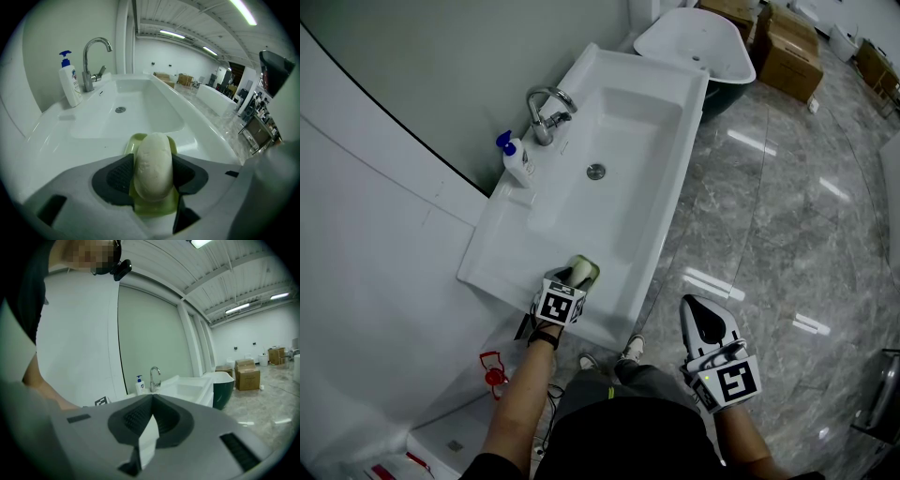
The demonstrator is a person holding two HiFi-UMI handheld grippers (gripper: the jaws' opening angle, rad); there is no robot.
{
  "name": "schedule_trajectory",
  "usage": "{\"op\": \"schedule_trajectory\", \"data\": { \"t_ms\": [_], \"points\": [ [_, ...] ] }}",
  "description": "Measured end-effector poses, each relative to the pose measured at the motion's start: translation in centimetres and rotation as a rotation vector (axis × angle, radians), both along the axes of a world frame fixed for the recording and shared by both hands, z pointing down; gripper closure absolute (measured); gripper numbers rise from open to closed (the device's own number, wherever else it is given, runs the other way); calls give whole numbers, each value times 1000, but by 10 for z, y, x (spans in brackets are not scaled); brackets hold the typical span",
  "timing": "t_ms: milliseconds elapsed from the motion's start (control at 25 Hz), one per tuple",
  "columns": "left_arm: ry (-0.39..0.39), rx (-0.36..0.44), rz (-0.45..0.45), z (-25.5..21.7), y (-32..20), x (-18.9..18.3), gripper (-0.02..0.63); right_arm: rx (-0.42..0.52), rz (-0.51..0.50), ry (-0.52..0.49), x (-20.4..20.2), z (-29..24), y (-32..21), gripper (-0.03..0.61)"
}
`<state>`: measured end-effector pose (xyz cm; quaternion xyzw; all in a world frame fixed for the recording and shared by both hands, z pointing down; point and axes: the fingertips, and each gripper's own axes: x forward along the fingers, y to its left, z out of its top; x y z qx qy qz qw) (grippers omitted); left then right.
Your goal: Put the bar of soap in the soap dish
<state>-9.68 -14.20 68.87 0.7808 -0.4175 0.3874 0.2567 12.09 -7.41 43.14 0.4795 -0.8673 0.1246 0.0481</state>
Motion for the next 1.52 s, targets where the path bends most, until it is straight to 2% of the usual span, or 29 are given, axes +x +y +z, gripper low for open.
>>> {"op": "schedule_trajectory", "data": {
  "t_ms": [640,1160,1520],
  "points": [
    [15,-5,-11,-3,4,-2,373,1,7,-2,3,1,6,568],
    [32,-6,-17,-6,8,-3,336,9,7,0,1,-2,15,568],
    [14,12,6,-11,9,-2,331,13,11,2,0,-3,22,568]
  ]
}}
